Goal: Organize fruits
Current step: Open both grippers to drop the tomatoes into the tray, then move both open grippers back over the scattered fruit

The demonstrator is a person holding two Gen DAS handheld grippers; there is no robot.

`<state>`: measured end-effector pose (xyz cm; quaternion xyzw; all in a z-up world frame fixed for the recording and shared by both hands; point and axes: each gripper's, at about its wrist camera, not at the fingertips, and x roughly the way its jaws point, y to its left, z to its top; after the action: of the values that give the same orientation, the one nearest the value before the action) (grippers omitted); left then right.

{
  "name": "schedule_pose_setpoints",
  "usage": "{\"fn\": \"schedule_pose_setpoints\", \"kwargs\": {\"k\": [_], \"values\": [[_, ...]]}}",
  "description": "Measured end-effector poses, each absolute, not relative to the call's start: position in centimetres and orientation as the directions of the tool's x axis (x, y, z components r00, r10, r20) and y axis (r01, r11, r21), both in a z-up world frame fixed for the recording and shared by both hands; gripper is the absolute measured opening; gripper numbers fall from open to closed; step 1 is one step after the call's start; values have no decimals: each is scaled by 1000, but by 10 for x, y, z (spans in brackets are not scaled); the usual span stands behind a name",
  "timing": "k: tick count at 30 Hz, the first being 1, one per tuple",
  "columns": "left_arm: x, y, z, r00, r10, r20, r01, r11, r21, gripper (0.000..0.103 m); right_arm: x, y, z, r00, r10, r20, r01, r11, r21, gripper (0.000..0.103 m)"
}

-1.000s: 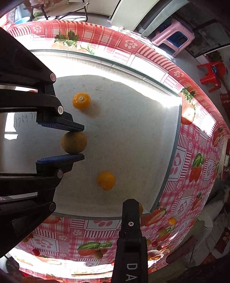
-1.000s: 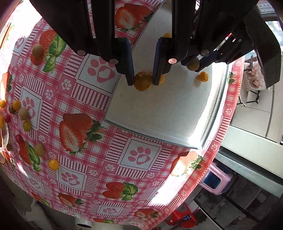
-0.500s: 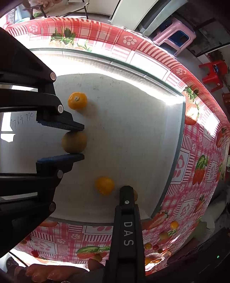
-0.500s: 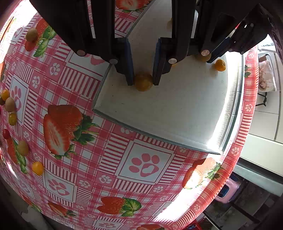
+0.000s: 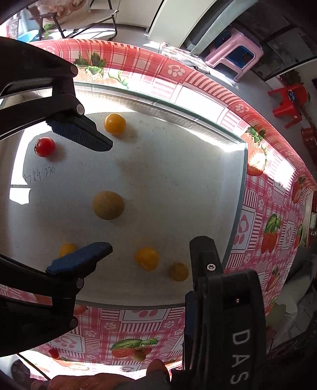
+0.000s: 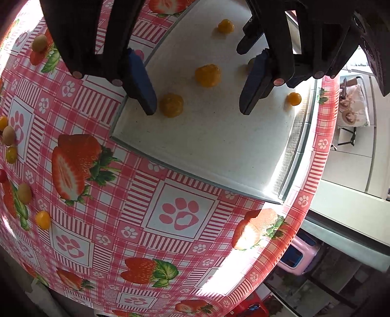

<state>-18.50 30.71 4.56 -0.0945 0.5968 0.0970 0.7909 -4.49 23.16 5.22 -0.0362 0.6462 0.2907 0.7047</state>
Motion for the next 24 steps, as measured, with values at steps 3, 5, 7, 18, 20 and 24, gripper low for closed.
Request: {"fn": "schedule_pose_setpoints", "kwargs": {"k": [3,5,7,18,20,24], "values": [[-190,303,50,268,50,-962,-251,968,-19,78,-44,224,65,19,379,-925,-447,831,331,83],[-192,299,54,271,51,-961,-238,971,-16,78,-45,212,73,36,383,-923,-434,838,331,84],[-194,292,57,272,53,-961,-223,975,-9,78,-44,198,78,48,380,-924,-418,848,327,84],[-197,227,82,308,28,-951,-41,999,16,78,-78,69,81,77,298,-951,-242,931,272,84],[-200,209,87,312,11,-950,5,1000,13,78,-89,43,78,76,271,-960,-210,945,250,83],[-207,176,89,302,-29,-953,93,996,-1,78,-116,-3,73,62,221,-973,-165,964,208,84]]}}
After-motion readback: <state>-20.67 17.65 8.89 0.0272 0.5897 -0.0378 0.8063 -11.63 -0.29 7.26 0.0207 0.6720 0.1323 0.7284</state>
